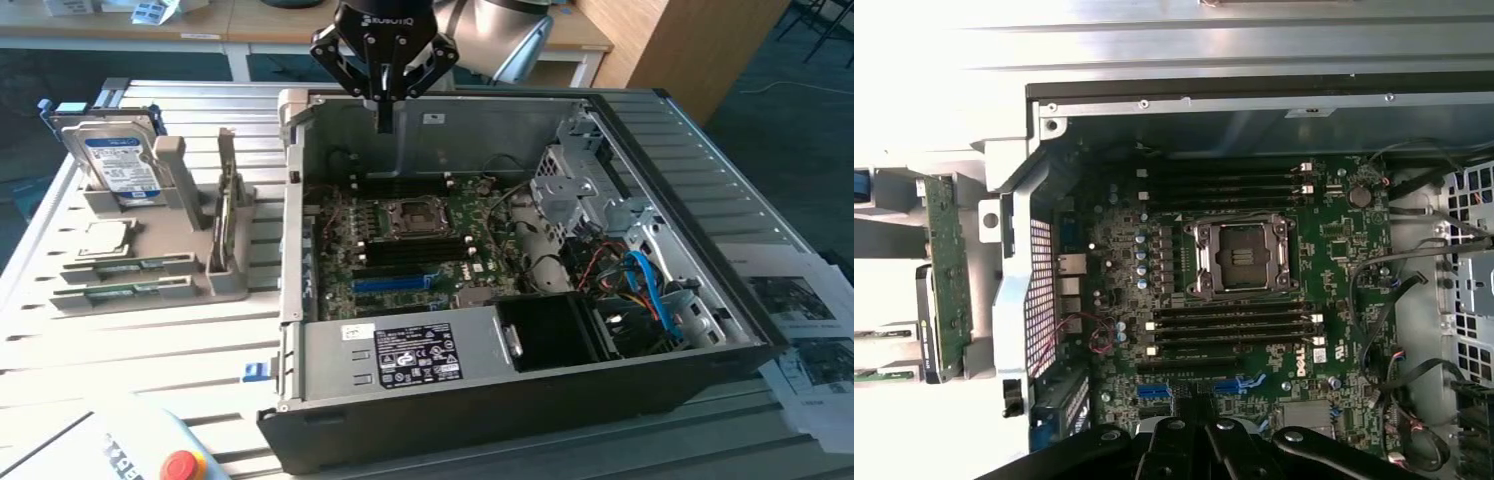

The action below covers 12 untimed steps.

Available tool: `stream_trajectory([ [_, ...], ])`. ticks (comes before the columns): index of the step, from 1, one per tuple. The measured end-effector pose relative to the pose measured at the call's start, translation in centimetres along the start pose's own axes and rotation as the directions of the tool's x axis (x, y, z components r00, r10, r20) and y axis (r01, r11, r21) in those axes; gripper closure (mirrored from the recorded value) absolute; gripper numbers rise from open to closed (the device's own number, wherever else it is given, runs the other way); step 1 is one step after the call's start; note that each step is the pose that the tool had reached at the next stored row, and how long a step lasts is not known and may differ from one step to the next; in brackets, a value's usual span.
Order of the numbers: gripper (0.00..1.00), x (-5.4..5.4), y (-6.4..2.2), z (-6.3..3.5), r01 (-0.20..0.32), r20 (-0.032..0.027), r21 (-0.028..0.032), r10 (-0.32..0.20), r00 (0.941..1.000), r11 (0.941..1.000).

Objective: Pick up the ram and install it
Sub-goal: 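Reach for the ram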

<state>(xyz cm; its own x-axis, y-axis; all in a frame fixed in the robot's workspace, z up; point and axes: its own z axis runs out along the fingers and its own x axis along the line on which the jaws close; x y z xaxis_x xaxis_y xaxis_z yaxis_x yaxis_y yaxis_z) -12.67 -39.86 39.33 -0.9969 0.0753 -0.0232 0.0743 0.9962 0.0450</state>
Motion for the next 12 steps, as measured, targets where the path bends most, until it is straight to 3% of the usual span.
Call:
stream_trajectory([
  [12,0.9,2.3,0.0,-0.04,0.0,0.0001,-0.0001,0.0,1.0,1.0],
])
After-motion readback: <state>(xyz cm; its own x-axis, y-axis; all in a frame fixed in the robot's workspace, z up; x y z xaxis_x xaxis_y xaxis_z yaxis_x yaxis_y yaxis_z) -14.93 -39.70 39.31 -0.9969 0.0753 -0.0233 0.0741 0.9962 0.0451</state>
